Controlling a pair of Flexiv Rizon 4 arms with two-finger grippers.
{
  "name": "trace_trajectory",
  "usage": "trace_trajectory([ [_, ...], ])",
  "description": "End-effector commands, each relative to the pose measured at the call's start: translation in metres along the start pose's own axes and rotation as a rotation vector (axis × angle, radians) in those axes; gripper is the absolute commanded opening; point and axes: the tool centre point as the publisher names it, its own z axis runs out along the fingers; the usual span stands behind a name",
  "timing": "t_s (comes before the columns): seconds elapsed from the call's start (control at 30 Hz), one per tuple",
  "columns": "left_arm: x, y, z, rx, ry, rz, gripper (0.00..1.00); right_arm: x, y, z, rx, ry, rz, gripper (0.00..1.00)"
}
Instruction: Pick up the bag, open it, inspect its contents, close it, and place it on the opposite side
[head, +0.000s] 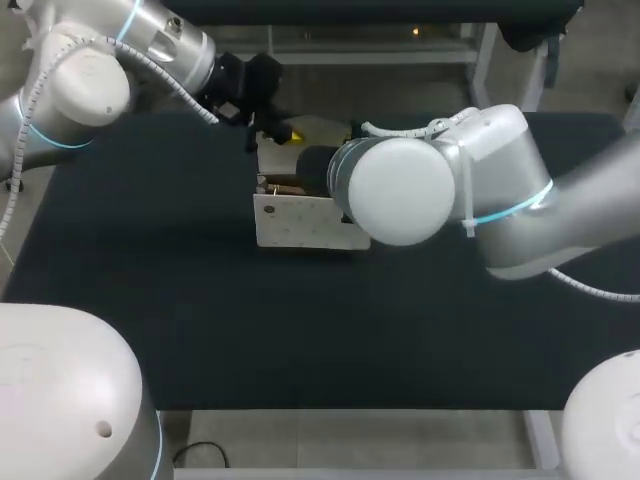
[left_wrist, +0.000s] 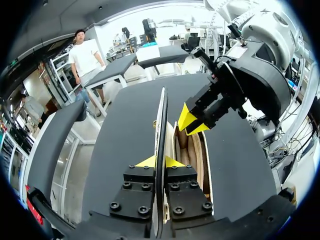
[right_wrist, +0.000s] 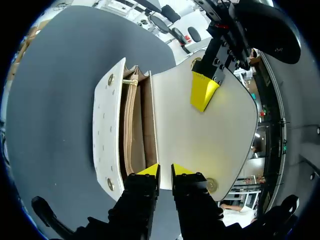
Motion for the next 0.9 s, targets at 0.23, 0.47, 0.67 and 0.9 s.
trace_trajectory([
  [0.23,-0.011,0.018,0.018,0.013,0.023,-0.048,0.0,0.01,-0.009,-0.028,-0.021,-0.059,-0.007,0.11],
  [0.47,-0.027,0.037,0.036,0.001,-0.02,-0.003,0.0,0.021,-0.011,-0.029,-0.021,-0.033,-0.007,0.0],
  [0.67,-0.038,0.047,0.044,-0.014,-0.08,0.039,0.0,0.034,-0.012,-0.022,-0.012,0.02,-0.011,0.0],
  [0.9,-0.039,0.056,0.051,-0.038,-0.132,0.114,0.0,0.045,-0.01,-0.015,-0.017,0.067,-0.013,0.0],
])
